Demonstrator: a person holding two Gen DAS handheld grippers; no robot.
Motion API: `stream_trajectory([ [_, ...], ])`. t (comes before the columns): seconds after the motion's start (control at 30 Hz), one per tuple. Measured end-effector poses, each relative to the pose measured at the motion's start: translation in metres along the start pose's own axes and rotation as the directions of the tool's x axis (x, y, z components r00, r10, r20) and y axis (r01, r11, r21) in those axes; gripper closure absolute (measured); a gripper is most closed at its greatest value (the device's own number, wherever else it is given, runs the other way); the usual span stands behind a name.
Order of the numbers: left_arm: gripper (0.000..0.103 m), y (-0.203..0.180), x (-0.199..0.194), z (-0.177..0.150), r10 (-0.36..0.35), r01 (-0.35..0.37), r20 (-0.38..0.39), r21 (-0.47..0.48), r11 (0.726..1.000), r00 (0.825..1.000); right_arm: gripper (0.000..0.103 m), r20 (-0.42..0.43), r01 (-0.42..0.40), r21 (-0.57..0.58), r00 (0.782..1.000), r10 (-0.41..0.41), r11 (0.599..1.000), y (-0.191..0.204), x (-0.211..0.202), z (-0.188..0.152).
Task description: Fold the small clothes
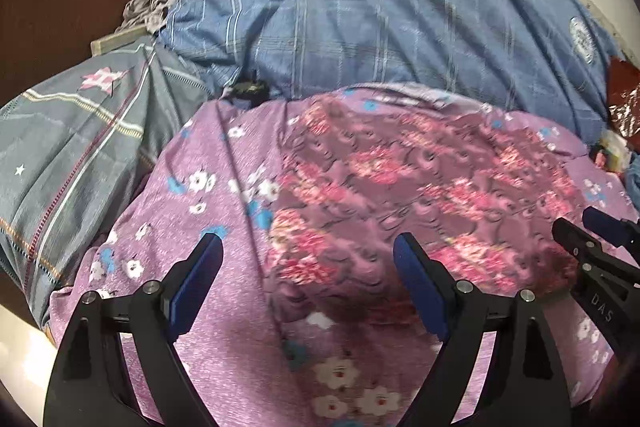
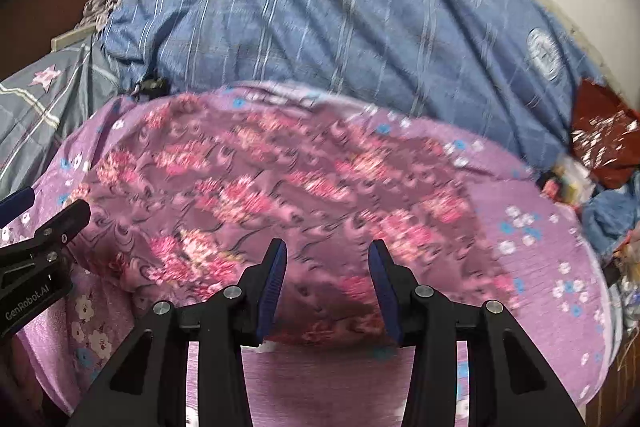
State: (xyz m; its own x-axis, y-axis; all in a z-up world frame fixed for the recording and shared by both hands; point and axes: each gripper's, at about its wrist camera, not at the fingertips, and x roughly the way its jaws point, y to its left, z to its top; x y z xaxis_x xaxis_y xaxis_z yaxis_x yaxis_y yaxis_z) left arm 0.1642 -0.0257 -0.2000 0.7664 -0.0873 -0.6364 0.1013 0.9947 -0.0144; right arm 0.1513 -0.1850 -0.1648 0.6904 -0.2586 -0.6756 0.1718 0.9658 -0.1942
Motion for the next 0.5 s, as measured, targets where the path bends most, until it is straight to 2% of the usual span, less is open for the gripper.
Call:
stream_trajectory([
  [0.1, 0.015, 0.004, 0.012, -0.002, 0.018, -0.018, -0.046, 0.001, 1.000, 0.999, 0.059, -0.058, -0.057, 0.026, 0.997, 0.058, 0.998, 0.006, 0.017, -0.001],
  [0.2, 0.015, 0.005, 0.032, -0.008, 0.038, -0.037, -0.130, 0.013, 0.999, 0.991, 0.059, -0.125, -0.114, 0.078, 0.985, 0.123, 0.990, 0.007, 0.037, -0.001],
  [0.27, 0.015, 0.007, 0.040, -0.011, 0.031, -0.031, -0.175, 0.002, 1.000, 0.984, 0.059, -0.163, -0.113, 0.094, 0.978, 0.127, 0.989, 0.007, 0.047, -0.003],
  [0.33, 0.015, 0.009, 0.043, -0.013, 0.018, -0.022, -0.192, -0.016, 1.000, 0.981, 0.058, -0.210, -0.138, 0.125, 0.964, 0.162, 0.982, 0.004, 0.059, -0.007],
  [0.5, 0.015, 0.008, 0.044, -0.016, 0.017, -0.019, -0.222, -0.006, 1.000, 0.975, 0.058, -0.226, -0.208, 0.181, 0.942, 0.246, 0.961, -0.011, 0.058, -0.011],
])
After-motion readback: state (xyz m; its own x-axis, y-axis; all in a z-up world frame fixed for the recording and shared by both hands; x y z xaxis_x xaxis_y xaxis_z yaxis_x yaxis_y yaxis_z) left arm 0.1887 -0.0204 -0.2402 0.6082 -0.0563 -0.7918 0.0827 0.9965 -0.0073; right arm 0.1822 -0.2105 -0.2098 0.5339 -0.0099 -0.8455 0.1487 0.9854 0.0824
